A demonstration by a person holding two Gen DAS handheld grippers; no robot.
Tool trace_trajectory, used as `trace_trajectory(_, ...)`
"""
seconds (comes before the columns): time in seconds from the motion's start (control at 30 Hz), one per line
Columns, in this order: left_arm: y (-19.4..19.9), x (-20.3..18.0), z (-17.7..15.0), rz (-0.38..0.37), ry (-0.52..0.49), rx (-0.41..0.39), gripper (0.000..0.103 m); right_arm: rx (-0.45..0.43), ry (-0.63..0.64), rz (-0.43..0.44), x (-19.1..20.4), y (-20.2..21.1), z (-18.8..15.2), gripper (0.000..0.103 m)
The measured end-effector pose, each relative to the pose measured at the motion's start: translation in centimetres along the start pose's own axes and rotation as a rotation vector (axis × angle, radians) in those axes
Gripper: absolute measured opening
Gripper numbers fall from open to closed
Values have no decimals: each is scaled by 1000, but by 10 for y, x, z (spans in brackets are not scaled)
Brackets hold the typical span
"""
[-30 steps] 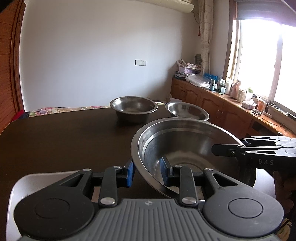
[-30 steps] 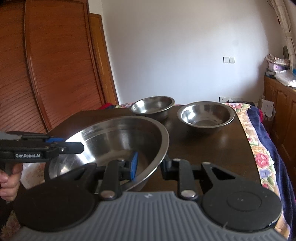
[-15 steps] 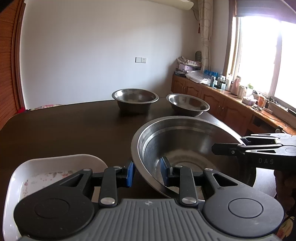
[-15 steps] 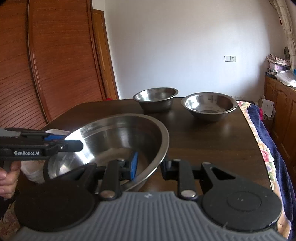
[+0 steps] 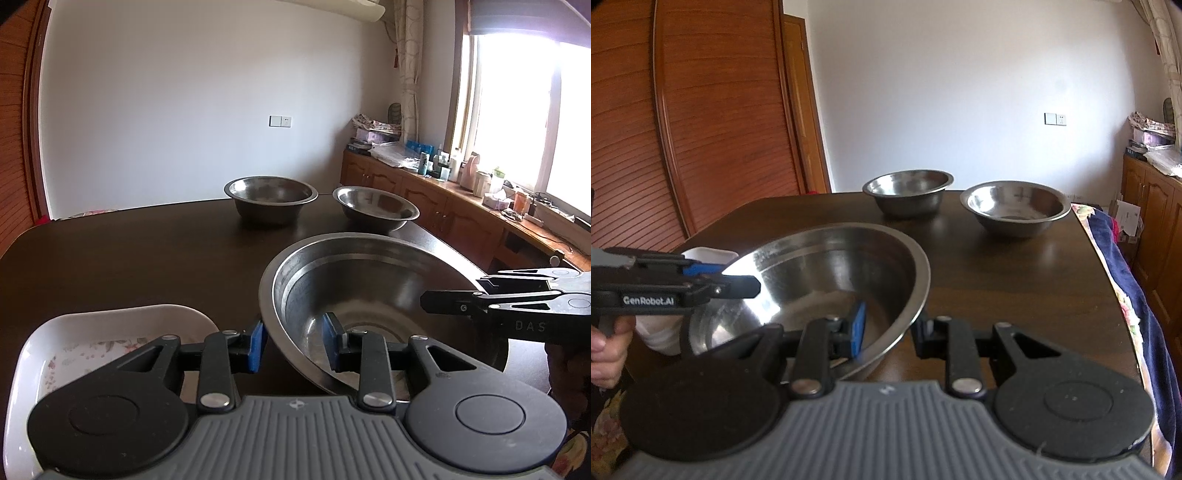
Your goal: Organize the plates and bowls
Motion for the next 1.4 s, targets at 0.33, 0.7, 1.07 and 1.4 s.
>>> trace_trajectory(0.33, 4, 3, 2, -10, 9, -14, 81, -19, 31, -19, 6, 2, -3, 45)
trace_trajectory(0.7, 26, 8, 6, -1, 25, -75, 99, -83, 6, -91, 0, 21, -3, 66)
trace_trajectory(1.07, 58, 9, 10, 11, 19, -151, 103, -167, 8, -158, 12, 51, -7, 75)
trace_trajectory(1.4, 63, 8, 24, 22, -13, -176, 103, -220, 20, -176, 13, 63, 3, 103)
Point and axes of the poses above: each gripper's, at about its wrist camera, not at the fingertips, and y roughly against the way its jaws point, x to its left, z to its top, the point moved 2 cm from there along -y, roughly the way its jaws point, and after that the axes turned 9 degrees about x, right-handed, at the moved point
